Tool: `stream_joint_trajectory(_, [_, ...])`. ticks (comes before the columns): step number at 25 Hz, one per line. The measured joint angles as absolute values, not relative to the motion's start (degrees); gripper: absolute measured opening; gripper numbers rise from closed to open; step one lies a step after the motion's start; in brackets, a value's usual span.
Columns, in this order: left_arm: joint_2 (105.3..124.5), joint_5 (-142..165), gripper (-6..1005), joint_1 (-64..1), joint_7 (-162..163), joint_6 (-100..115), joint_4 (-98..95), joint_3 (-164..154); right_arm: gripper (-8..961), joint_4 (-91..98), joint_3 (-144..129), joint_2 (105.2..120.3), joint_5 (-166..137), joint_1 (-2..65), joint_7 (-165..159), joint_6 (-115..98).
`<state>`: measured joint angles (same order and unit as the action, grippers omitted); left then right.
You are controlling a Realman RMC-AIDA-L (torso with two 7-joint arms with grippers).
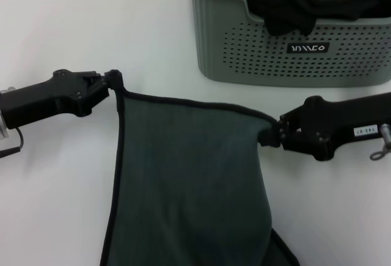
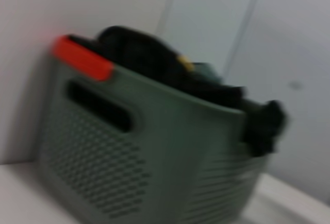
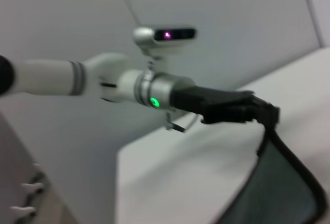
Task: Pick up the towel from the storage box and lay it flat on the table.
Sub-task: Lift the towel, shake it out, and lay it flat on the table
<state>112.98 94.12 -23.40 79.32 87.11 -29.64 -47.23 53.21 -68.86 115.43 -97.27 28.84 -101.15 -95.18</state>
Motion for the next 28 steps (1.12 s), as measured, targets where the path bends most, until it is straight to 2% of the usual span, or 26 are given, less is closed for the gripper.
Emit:
stream_joint_trajectory(10, [113.82,94.61,28,-24.60,79.12,78.76,-30.02,-45.89,39,54.29,-70.72,115.69,-104.35,32.64,-105.21,-84.96])
stream_joint_trajectory(21, [114.08,94.63,29,-25.51,79.05,74.14,-29.83,-45.21,40,54.97,-77.99,115.91,-116.98,41.26,-111.56,-75.12])
stream_joint_trajectory(28, [114.68,94.63,31,-25.01,78.95,73.32,-29.70,-44.04,40,59.26,-86.25,116.09,-122.00,41.94,-114.88,-69.36])
